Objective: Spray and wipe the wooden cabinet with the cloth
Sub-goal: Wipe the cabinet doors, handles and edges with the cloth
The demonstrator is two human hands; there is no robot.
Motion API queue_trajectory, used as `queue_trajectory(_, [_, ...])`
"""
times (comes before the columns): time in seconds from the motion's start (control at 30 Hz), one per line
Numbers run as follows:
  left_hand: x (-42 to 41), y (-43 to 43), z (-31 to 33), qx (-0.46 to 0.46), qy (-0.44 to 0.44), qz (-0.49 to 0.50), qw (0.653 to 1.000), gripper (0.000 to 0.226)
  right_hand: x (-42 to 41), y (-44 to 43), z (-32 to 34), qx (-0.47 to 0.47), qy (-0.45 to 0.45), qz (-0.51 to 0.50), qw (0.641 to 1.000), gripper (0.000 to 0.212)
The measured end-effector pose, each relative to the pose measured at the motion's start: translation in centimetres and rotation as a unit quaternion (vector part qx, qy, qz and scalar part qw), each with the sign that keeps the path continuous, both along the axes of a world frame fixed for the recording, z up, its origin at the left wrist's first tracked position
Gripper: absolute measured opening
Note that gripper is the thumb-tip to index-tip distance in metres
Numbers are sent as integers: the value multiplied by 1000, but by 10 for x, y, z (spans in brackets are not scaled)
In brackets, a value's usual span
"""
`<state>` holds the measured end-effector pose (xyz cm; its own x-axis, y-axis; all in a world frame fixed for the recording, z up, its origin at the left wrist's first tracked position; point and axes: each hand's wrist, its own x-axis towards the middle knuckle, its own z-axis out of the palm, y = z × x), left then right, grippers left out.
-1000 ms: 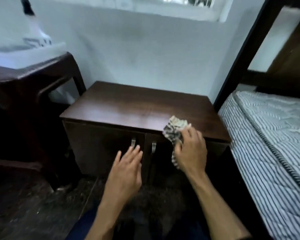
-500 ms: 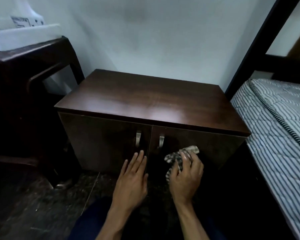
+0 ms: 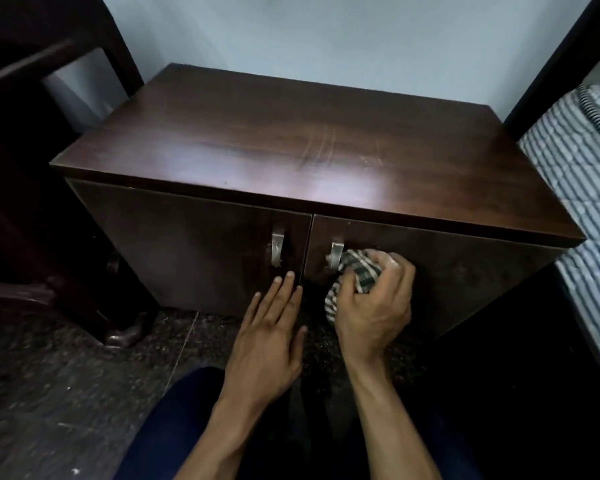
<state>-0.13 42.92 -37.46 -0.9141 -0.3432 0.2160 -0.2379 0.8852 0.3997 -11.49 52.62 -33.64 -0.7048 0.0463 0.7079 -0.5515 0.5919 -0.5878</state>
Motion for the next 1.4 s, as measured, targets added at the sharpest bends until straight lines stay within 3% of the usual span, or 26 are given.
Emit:
queue_trajectory(0.17, [-2, 5, 4, 12, 7, -6, 1000, 59, 3, 0, -4, 2, 34, 68, 997, 21])
queue_trajectory(0.33, [-1, 6, 8, 19, 14, -7, 1000, 60, 9, 9, -14, 61, 48, 135, 988, 32])
queue_trajectory(0.53, [1, 4, 11, 10, 37, 10, 999, 58, 3, 1, 19, 0, 71, 93, 993, 26])
queue_trajectory(0.8, [2, 1, 9, -4, 47, 20, 999, 58, 2, 5, -6, 113, 36, 42, 992, 30])
queue_trajectory(1.0, [2, 1, 10, -9, 51, 18, 999, 57, -5, 5, 3, 97, 46, 20, 994, 22])
queue_trajectory(1.13, [0, 1, 9, -9, 50, 18, 999, 56, -4, 4, -13, 102, 56, 33, 993, 30])
queue_trajectory(1.27, [0, 2, 9, -13, 40, 18, 999, 55, -7, 7, 2, 78, 15, 42, 996, 16])
queue_trajectory(1.4, [-2, 2, 8, -9, 42, 19, 999, 54, -3, 1, 4, 50, -15, 41, 998, 20])
